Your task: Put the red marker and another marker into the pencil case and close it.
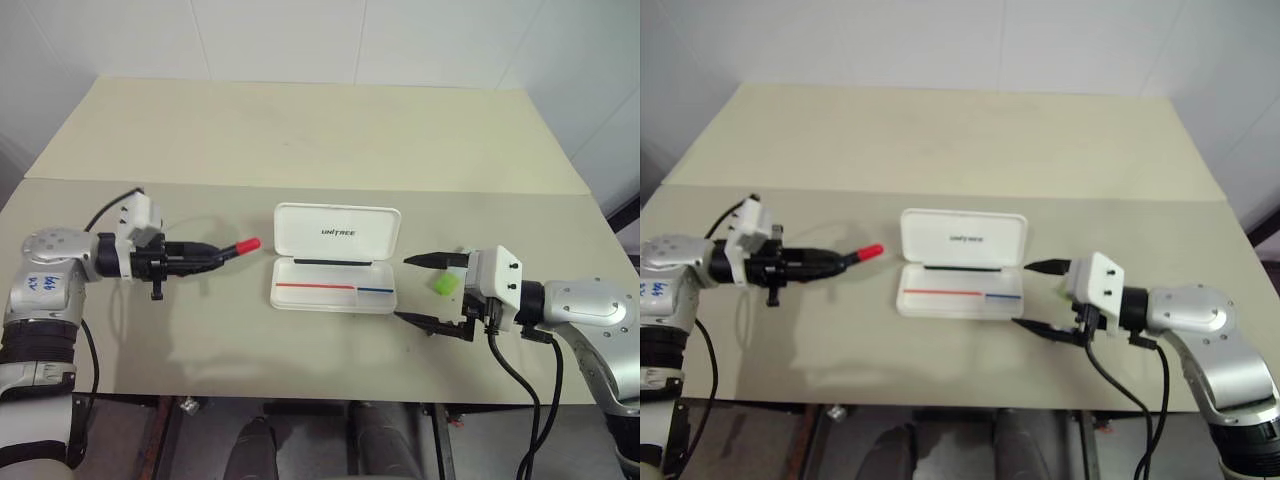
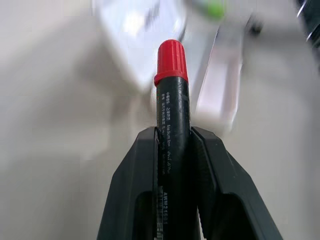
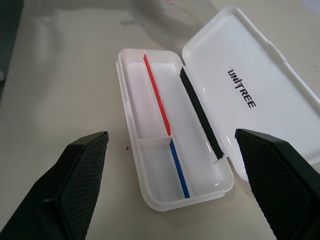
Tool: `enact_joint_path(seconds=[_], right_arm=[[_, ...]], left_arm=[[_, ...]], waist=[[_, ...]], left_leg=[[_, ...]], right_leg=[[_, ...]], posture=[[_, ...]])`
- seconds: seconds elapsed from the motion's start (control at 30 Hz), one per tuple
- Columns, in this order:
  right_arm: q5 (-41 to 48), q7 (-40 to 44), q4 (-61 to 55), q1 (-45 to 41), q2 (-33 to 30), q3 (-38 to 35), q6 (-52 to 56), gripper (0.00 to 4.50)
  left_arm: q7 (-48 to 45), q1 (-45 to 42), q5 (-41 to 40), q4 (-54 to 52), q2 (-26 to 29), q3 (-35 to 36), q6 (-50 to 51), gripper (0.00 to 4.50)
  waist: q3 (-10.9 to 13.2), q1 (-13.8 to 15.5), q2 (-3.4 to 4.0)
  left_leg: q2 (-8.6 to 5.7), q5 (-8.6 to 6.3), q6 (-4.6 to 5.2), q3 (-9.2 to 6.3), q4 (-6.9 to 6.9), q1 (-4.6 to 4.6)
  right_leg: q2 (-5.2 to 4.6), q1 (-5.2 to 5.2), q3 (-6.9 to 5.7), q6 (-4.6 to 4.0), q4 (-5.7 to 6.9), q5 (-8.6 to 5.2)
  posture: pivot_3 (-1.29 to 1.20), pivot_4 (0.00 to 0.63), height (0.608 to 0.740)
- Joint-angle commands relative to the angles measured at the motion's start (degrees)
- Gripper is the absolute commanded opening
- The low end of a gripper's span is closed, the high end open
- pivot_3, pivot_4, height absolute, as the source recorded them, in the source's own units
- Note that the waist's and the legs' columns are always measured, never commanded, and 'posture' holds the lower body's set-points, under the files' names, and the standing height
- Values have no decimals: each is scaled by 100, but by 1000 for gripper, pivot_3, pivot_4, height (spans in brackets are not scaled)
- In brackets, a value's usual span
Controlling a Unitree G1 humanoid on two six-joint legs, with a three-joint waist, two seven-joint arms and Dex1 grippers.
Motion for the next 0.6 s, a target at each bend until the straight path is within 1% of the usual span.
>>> enact_joint_path(seconds=[0.03,0.17,0.3,0.33,0.37,0.4,0.5,0.6], right_arm=[[183,132,5,72,-28,-230,-242,4288],[128,53,69,-10,27,-150,-300,4288],[90,-17,82,-35,51,-104,-305,4288],[83,-36,76,-25,54,-104,-303,4288],[69,-60,61,8,49,-111,-299,4288],[57,-90,46,39,43,-117,-285,4288],[37,-152,24,82,32,-119,-265,4288],[27,-253,-37,138,22,-138,-217,4288]], left_arm=[[-47,-244,-445,-584,13,193,357,613],[142,-482,-461,-1058,-133,-88,759,613],[278,-647,-436,-1453,-463,-470,1145,613],[358,-698,-318,-1510,-530,-599,1159,613],[513,-801,-22,-1499,-621,-870,1148,613],[546,-903,80,-1479,-783,-1053,1090,613],[540,-1110,122,-1388,-1127,-1259,947,613],[876,-1441,586,-1123,-1485,-1601,709,613]], waist=[[0,-10,0],[1,-8,-1],[1,-6,-1],[1,-4,-1],[1,-4,-2],[1,0,-2],[2,11,-3],[2,13,-4]], left_leg=[[0,0,0,0,0,0],[0,0,0,0,3,0],[0,0,0,0,6,1],[0,0,0,0,6,1],[0,0,0,-1,7,1],[0,0,0,-1,7,1],[-1,0,0,-1,16,-3],[-1,0,0,-1,22,-4]], right_leg=[[0,0,0,0,0,0],[1,0,0,2,2,1],[0,4,1,8,3,4],[0,4,0,15,3,8],[0,4,0,26,2,14],[1,4,0,30,3,16],[1,4,0,30,1,16],[1,6,0,30,0,16]], posture=[[0,150,740],[0,150,740],[0,150,740],[0,150,740],[0,150,740],[0,150,740],[0,150,740],[0,150,740]])
